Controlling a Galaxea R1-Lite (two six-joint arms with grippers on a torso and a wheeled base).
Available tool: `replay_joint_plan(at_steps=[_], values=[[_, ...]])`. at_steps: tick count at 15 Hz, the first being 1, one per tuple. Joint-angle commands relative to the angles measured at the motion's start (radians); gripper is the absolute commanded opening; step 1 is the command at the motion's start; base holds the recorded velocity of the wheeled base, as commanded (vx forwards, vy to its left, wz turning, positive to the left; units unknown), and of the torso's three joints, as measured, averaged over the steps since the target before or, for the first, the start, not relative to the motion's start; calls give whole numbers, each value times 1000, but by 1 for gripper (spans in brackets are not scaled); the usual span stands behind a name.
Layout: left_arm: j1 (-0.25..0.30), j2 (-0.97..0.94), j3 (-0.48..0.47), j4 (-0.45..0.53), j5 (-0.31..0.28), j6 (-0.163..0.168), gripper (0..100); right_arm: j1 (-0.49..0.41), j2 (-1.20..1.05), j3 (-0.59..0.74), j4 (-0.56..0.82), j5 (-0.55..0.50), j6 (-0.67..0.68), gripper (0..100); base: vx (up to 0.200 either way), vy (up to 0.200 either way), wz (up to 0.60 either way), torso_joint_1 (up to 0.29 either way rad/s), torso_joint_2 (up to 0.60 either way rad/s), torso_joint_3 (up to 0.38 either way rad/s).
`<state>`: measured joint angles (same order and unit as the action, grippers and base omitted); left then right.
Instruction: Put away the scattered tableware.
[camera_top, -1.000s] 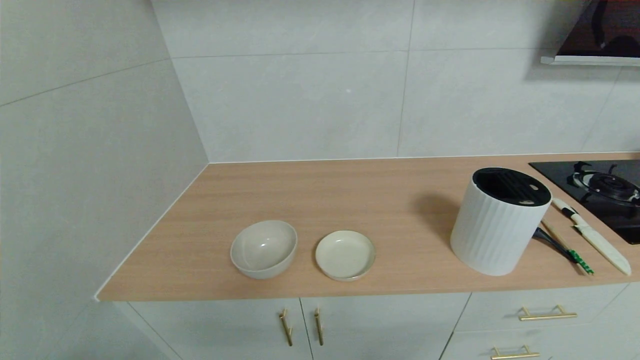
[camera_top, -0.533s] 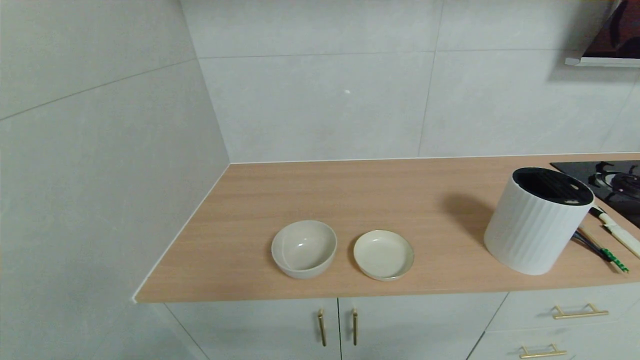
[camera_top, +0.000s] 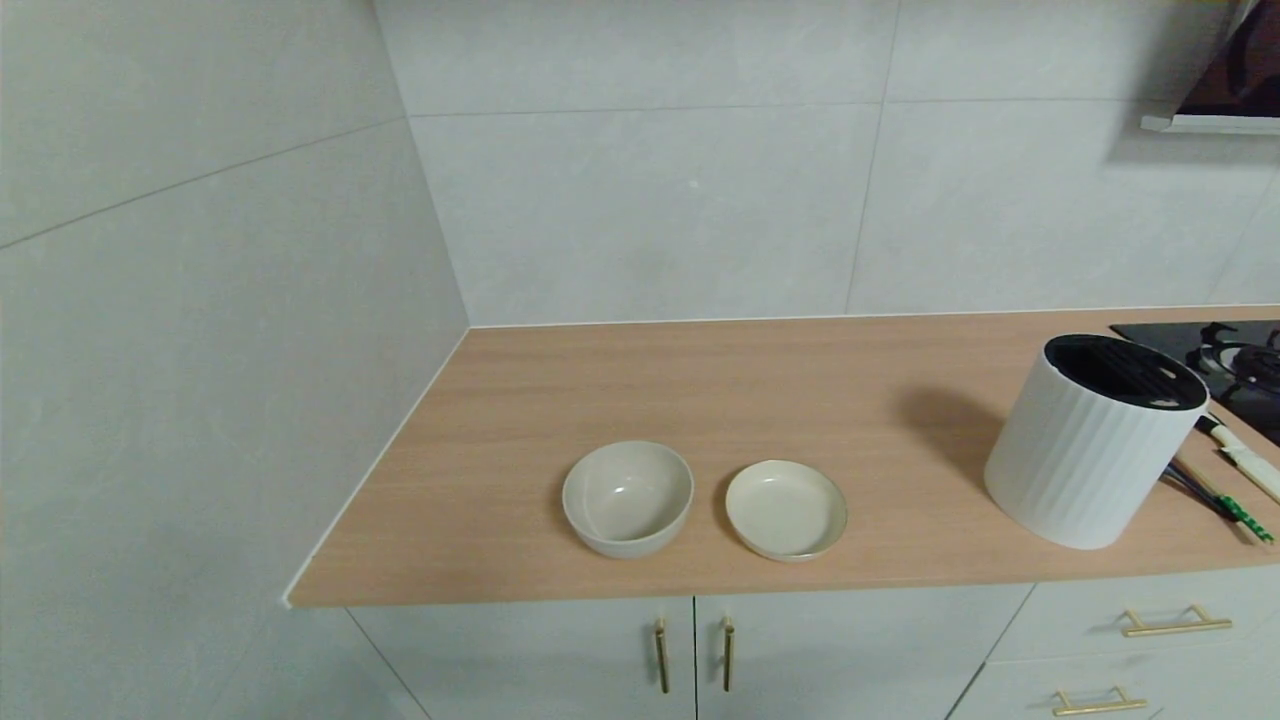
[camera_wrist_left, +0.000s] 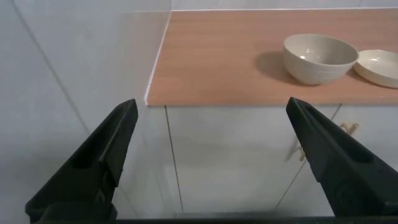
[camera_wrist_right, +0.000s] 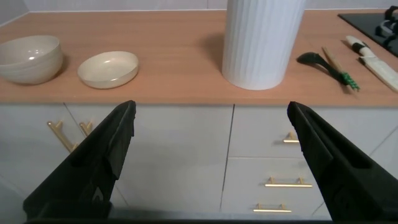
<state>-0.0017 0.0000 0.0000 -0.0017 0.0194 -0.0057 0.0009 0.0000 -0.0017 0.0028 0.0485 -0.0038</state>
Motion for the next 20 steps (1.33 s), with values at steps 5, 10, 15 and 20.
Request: replay_joint_plan(at_steps=[5, 10, 15, 20], values=[[0, 0, 0, 0, 1, 0, 100, 1, 0, 0, 0, 1, -1, 100, 0, 0, 0, -22, 47, 24], [0, 0, 0, 0, 1, 0, 100, 1, 0, 0, 0, 1, -1, 100, 0, 0, 0, -200, 441, 231], [0, 0, 0, 0, 1, 0, 100, 1, 0, 0, 0, 1, -1, 100, 0, 0, 0, -248, 551, 296], [0, 0, 0, 0, 1, 0, 100, 1, 0, 0, 0, 1, -1, 100, 0, 0, 0, -231, 529, 289]])
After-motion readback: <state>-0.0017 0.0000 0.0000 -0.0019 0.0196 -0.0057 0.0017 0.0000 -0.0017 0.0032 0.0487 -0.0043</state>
